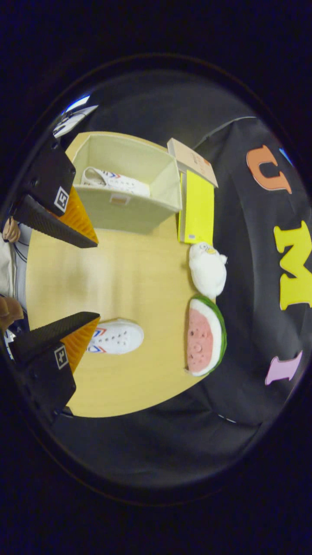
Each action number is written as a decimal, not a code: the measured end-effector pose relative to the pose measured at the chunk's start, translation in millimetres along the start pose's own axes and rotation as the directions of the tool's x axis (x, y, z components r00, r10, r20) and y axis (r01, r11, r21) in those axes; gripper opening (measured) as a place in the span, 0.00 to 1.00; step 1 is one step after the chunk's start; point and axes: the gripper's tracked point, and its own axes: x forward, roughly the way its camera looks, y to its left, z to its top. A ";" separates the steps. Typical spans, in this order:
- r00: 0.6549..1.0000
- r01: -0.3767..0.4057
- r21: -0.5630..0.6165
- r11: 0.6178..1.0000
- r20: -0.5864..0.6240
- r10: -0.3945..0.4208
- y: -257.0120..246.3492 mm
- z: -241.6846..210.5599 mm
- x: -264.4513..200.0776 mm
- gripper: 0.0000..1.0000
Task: Open the storage box then place both shoes into the box .Put the left shoe in first, then the right shoe, with the right side of both shoes facing outward in a uniform manner.
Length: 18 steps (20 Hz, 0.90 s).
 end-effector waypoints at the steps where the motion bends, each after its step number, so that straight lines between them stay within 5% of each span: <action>1: 1.000 0.002 0.026 1.000 -0.016 -0.002 -18.5 -4.1 6.9 0.95; 7: 0.990 0.114 0.063 0.992 -0.090 -0.108 -113.9 -24.7 53.9 0.95; 18: 0.972 0.036 0.073 0.997 -0.233 -0.018 -130.4 -56.8 117.1 0.95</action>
